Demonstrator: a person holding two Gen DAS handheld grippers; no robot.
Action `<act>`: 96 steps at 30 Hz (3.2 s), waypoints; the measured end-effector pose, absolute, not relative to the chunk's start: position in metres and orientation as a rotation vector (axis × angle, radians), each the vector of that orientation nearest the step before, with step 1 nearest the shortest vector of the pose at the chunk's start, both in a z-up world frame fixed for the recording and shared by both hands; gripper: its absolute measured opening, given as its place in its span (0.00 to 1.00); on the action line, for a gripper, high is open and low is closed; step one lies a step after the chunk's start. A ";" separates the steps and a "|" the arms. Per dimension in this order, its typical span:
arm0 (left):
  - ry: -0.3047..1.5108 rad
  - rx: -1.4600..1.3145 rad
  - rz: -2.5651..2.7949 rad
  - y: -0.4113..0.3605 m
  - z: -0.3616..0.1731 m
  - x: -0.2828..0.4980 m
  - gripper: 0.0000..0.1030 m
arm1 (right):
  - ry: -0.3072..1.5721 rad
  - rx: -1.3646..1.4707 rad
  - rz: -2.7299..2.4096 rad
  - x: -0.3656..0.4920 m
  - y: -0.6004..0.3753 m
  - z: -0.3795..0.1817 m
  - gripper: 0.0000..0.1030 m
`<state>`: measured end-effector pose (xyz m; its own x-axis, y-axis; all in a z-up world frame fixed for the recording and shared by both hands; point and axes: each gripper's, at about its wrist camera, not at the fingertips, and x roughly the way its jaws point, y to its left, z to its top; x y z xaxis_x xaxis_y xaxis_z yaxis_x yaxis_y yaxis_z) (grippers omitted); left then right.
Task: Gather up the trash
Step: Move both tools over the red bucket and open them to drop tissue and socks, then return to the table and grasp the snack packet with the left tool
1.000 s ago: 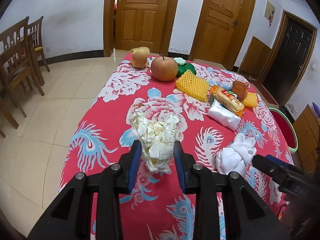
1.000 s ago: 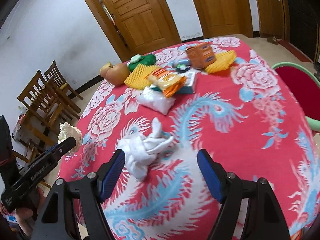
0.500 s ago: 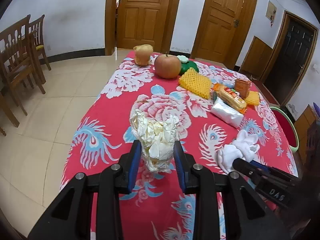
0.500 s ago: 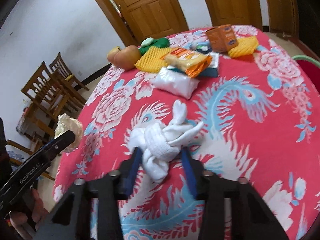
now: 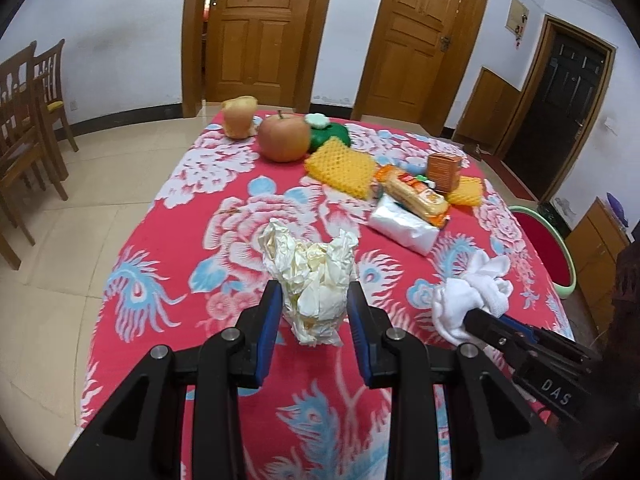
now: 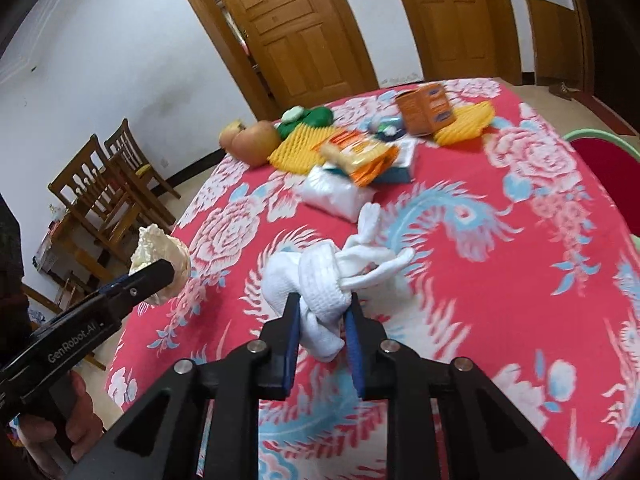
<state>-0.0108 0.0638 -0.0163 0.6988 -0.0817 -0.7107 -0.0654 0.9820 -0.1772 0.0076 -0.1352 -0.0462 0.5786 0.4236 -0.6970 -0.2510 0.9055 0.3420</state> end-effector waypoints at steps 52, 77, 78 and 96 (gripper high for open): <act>0.868 0.111 -0.518 -0.239 -0.015 0.150 0.32 | 0.766 0.573 -0.166 0.084 -0.453 -0.052 0.31; 0.861 0.204 -0.614 -0.307 -0.031 0.167 0.49 | 0.678 0.627 -0.252 0.047 -0.466 -0.039 0.47; 0.859 0.207 -0.612 -0.308 -0.030 0.166 0.50 | 0.679 0.630 -0.256 0.046 -0.467 -0.040 0.47; 0.825 0.116 -0.515 -0.250 0.001 0.138 0.55 | 0.639 0.611 -0.171 0.028 -0.443 -0.014 0.50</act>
